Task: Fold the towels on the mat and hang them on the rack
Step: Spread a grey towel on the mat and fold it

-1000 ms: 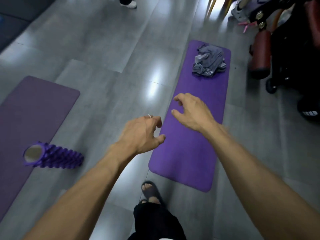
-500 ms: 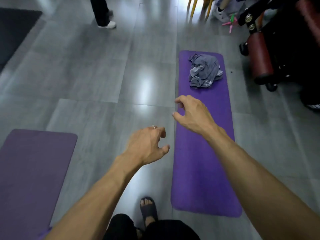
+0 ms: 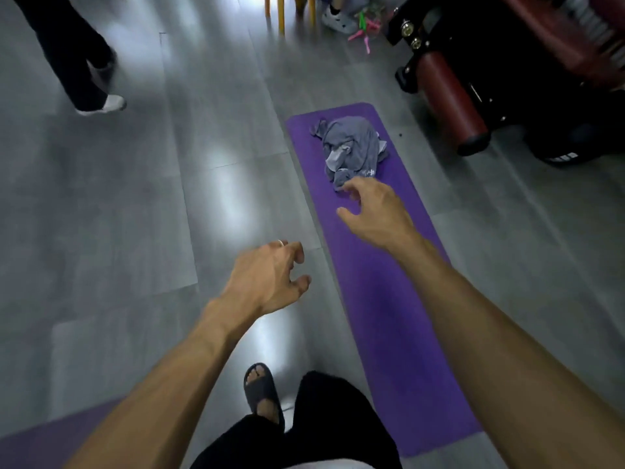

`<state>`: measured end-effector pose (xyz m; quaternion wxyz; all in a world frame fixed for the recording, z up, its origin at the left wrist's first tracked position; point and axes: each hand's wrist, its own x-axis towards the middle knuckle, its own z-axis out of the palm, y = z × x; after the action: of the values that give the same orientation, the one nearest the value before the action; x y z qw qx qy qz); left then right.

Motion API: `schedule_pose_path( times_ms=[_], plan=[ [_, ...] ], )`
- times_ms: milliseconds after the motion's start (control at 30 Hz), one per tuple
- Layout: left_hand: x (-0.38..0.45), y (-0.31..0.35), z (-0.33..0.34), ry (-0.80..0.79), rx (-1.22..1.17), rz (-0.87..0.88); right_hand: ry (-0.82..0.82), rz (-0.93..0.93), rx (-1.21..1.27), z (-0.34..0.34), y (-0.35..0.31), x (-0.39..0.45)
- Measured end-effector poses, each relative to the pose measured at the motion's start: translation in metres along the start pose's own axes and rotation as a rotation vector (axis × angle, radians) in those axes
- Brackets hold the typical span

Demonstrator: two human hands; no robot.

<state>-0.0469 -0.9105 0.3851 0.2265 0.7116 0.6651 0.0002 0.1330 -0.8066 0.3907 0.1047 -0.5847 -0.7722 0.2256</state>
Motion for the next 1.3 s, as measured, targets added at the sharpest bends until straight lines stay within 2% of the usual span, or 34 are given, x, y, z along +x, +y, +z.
schedule_pose_path(
  times_ms=[133,300,667,833,1100,1300],
  plan=[
    [0.086,-0.024,-0.026,-0.052,0.036,0.056,0.061,0.091,0.012,-0.008,0.013,0.074],
    [0.227,-0.038,-0.032,-0.067,0.076,0.147,0.126,0.176,0.052,-0.001,0.063,0.185],
    [0.523,-0.081,0.027,-0.188,0.103,0.243,0.130,0.328,0.102,0.053,0.202,0.415],
    [0.666,-0.122,0.096,-0.199,0.140,0.315,0.167,0.399,0.074,0.122,0.276,0.521],
    [0.885,-0.208,0.232,-0.127,0.332,0.424,0.185,0.478,0.043,0.293,0.421,0.657],
    [0.990,-0.227,0.329,0.053,0.172,0.526,0.285,0.492,-0.040,0.394,0.502,0.713]
  ],
)
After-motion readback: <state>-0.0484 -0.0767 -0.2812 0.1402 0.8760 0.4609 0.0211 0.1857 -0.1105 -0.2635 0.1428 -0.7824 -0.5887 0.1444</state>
